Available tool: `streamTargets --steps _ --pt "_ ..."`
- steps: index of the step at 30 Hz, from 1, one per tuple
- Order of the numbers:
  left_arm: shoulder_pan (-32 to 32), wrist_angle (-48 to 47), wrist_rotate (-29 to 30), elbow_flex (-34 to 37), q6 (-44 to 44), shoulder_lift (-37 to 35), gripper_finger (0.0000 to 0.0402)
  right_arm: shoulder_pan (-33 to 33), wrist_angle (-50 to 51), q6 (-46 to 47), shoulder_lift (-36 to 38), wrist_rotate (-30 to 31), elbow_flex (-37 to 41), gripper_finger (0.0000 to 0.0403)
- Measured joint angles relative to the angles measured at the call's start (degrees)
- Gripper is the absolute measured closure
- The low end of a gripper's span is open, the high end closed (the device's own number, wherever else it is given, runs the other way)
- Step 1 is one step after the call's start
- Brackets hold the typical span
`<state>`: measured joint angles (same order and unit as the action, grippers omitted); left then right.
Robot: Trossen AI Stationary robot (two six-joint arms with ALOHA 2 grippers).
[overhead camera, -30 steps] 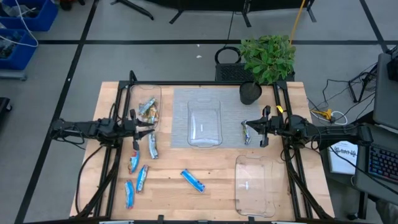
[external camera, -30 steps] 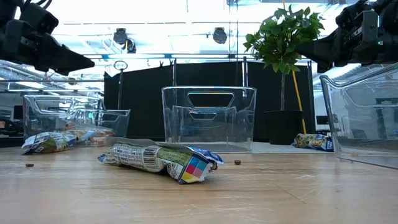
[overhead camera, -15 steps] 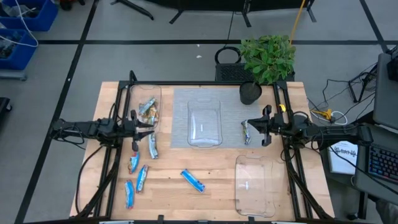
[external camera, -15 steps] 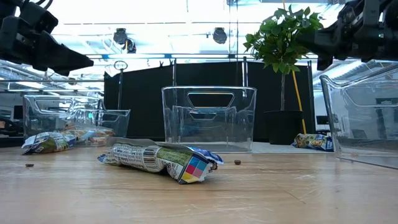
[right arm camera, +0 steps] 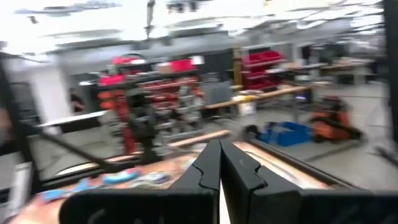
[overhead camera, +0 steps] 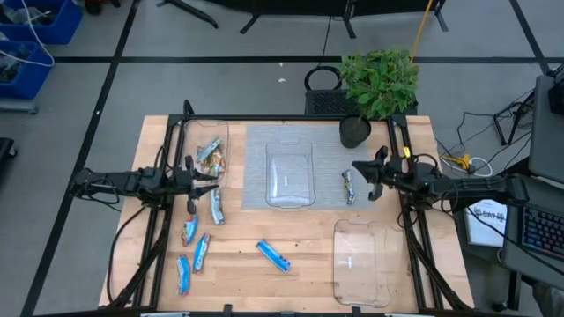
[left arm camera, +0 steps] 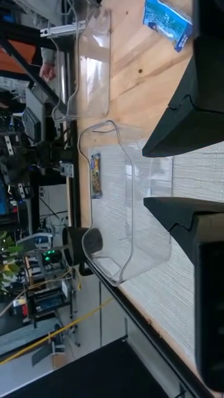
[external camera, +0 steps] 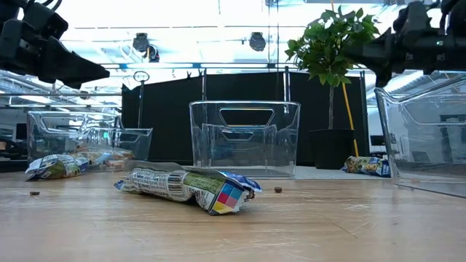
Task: Pick and place Granola Bars by type
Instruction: Put the blue granola bar into the bottom right transparent bin
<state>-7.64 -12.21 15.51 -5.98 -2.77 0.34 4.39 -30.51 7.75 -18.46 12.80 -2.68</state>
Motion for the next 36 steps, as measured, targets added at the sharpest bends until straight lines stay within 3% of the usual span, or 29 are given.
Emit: streamTargets --steps 4,10,13,16,18,25,28,31,36 --pt "0.0 0.0 0.0 0.0 -0.1 0.0 0.0282 0.0 0.2 0.5 -0.6 1.9 0.0 0.0403" --pt "0.0 0.0 0.0 0.0 0.0 0.0 0.0282 0.0 -3.9 3.4 -2.2 -3.6 -1.7 0.0403" --pt "0.0 0.0 0.0 0.0 0.0 0.0 0.0282 -0.1 14.9 4.9 -6.2 2.7 -10.9 0.0403" --pt "0.0 0.0 0.0 0.0 0.0 0.0 0.0282 -0.4 35.4 8.2 -14.9 15.5 -22.2 0.0403" --pt "0.0 0.0 0.0 0.0 0.0 0.0 0.0282 -0.1 46.4 11.5 -22.0 16.7 -28.5 0.0403" --pt "0.0 0.0 0.5 0.0 -0.5 0.0 0.0282 2.3 79.7 25.8 -45.4 3.4 -48.6 0.0403" --pt "0.0 0.0 0.6 0.0 -0.5 0.0 0.0282 2.7 89.2 28.1 -52.1 2.1 -52.9 0.0403" --pt "0.0 0.0 0.6 0.0 -0.4 0.0 0.0282 3.7 93.9 28.6 -56.4 0.8 -53.8 0.0403" --pt "0.0 0.0 0.6 0.0 -0.3 0.0 0.0282 5.3 93.1 29.0 -59.4 -5.3 -52.9 0.0403"
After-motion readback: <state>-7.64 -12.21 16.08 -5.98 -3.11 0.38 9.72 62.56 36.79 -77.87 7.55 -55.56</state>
